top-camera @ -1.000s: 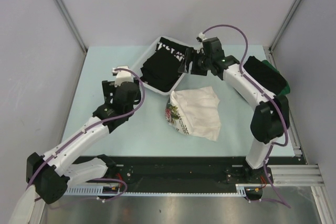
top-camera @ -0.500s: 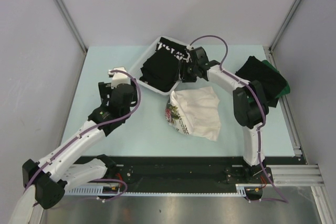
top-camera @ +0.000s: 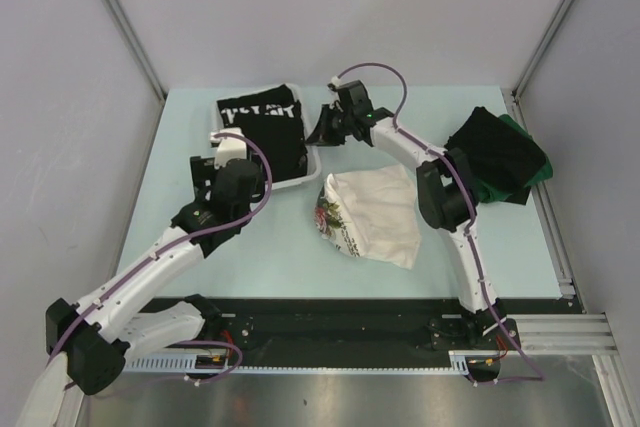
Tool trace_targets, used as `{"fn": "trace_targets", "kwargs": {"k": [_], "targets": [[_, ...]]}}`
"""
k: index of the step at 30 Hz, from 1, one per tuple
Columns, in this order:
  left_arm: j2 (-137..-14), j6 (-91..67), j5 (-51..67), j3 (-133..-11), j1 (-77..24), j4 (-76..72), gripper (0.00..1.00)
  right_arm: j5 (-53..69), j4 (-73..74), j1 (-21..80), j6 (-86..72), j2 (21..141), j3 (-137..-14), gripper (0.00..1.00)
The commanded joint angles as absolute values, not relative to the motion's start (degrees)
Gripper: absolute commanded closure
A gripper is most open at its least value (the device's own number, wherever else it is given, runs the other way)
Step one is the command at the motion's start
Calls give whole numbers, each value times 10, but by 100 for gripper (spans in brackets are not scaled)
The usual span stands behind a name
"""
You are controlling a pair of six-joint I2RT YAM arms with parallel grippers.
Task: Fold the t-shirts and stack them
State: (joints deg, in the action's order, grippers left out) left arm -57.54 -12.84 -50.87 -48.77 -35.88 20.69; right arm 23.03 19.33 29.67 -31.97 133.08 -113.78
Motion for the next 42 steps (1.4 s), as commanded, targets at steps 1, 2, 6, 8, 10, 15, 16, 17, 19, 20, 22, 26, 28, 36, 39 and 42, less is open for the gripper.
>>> {"fn": "trace_targets", "kwargs": {"k": [1,2,6,8,10,15,16,17,19,20,22,26,28,36,39,42], "targets": [[-575,-111,-523,-512,-359,195,1,268,192,357,-310,1396,-1197,100],[-575,-110,-525,-511,-359,195,0,280,180,367,-330,1404,-1203,100],[-575,-108,-528,-511,-359,197,0,313,159,393,-367,1440,-1250,100],[-575,-110,-528,-509,-359,198,0,315,171,403,-365,1454,-1270,100],[-576,-109,-528,-506,-359,197,0,312,180,403,-352,1454,-1278,80],[-579,-126,-519,-495,-360,209,0,286,162,362,-347,1401,-1220,64],[-579,-133,-519,-493,-359,215,0,286,150,353,-352,1389,-1207,62],[-579,-150,-517,-491,-360,231,0,284,145,343,-352,1378,-1182,60],[-577,-174,-511,-489,-359,251,1,287,143,316,-352,1350,-1165,57],[-577,-204,-505,-488,-359,274,0,287,145,307,-348,1341,-1151,56],[-576,-231,-463,-479,-359,287,5,283,144,281,-345,1305,-1133,56],[-592,-294,-428,-472,-359,314,28,264,122,249,-331,1238,-1089,55],[-603,-297,-421,-475,-359,313,30,275,119,243,-334,1229,-1085,52],[-615,-273,-363,-491,-359,273,39,268,150,246,-319,1216,-1086,47],[-625,-279,-322,-494,-359,277,65,250,147,237,-309,1185,-1064,47],[-631,-279,-275,-498,-360,280,100,251,144,224,-307,1173,-1057,48]]}}
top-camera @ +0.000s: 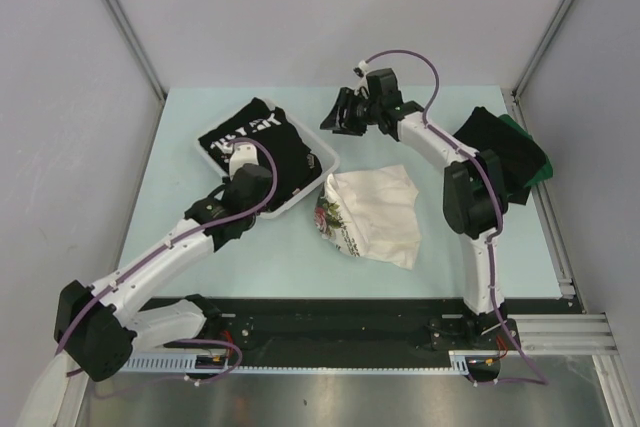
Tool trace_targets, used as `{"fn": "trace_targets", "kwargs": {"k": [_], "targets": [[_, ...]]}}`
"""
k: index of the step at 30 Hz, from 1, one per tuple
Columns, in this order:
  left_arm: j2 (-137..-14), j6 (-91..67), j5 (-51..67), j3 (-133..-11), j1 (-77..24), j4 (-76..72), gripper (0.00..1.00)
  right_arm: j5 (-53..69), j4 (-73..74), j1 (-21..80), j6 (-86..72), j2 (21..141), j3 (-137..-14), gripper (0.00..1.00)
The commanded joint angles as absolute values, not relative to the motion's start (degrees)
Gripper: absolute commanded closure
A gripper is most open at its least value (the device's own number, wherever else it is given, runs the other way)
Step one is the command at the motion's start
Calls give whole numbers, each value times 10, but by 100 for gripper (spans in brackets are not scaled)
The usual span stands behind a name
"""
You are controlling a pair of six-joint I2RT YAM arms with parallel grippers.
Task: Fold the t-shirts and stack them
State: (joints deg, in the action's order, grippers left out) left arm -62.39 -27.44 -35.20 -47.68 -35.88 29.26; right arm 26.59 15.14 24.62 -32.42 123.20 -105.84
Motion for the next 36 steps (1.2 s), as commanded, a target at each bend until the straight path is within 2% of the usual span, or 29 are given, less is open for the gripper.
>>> {"fn": "trace_targets", "kwargs": {"k": [1,14,21,30,36], "targets": [[-630,-277,-263,-497,-361,278,100,256,146,222,-308,1171,-1056,48],[-692,-243,-94,-498,-368,201,100,271,158,211,-304,1149,-1037,48],[-734,-232,-48,-518,-386,190,100,277,144,199,-313,1133,-1008,48],[-774,-233,-87,-531,-386,211,100,283,138,195,-316,1129,-998,48],[-826,-275,-235,-576,-378,323,100,285,137,193,-315,1122,-990,48]]}}
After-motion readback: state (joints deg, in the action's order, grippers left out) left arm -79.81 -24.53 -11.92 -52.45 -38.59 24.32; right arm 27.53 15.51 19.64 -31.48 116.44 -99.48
